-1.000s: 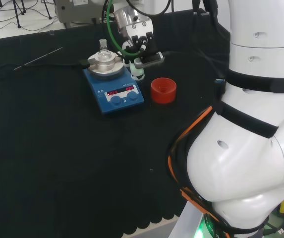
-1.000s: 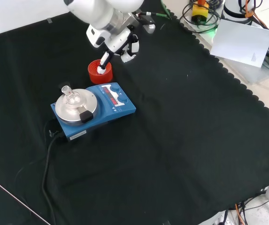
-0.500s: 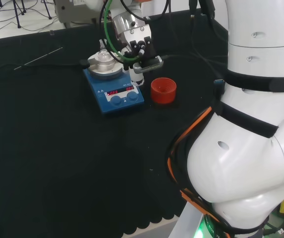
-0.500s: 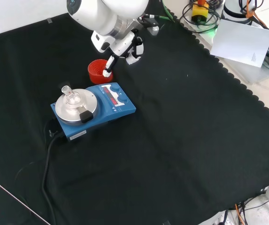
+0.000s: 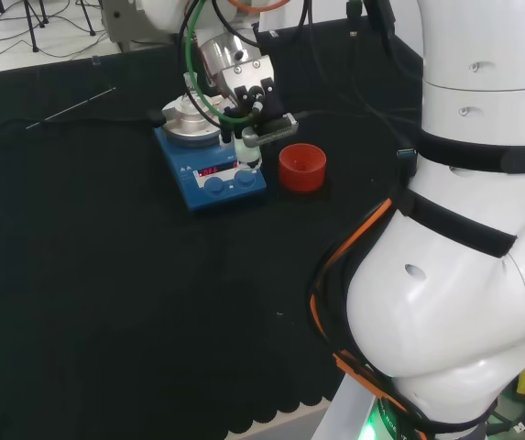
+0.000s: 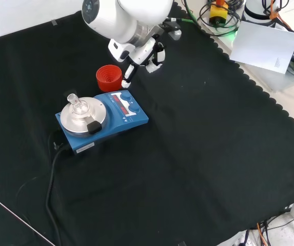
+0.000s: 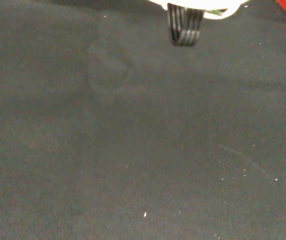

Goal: Turn on the heater.

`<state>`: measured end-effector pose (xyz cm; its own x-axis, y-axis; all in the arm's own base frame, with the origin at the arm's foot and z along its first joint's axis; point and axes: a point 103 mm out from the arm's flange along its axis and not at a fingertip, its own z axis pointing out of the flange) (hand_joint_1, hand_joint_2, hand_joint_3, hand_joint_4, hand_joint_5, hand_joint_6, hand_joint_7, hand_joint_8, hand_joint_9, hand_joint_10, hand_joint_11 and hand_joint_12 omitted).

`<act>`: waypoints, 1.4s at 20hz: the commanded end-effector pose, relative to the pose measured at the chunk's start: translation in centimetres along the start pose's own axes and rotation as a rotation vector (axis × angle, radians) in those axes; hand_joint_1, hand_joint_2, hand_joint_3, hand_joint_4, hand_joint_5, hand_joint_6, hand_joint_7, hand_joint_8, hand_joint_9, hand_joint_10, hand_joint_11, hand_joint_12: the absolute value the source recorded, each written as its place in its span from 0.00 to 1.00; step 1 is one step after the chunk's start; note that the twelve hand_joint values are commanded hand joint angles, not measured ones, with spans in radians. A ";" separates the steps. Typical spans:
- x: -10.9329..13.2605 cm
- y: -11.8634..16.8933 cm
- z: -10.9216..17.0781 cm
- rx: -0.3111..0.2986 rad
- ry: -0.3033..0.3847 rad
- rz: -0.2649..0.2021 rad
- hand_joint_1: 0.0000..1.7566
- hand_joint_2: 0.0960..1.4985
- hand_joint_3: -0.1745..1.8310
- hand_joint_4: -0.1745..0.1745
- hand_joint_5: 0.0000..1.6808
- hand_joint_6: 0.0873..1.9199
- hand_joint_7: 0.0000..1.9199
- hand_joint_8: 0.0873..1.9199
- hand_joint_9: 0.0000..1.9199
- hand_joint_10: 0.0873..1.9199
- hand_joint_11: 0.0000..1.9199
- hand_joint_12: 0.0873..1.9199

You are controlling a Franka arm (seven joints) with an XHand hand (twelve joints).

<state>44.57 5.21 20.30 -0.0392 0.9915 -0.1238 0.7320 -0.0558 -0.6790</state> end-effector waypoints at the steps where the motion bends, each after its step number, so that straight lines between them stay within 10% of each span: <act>1: 1.1 0.0 0.5 0.027 -0.036 -0.008 0.80 0.46 0.56 0.36 0.15 0.00 0.94 0.96 1.00 0.88 1.00 0.85; 28: 2.4 1.6 2.3 0.098 -0.060 -0.047 0.82 0.45 0.58 0.37 0.15 0.00 0.94 0.97 1.00 0.88 1.00 0.83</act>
<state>44.14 6.82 17.55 -0.1100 0.9852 -0.1318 0.6615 -0.0264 -0.7495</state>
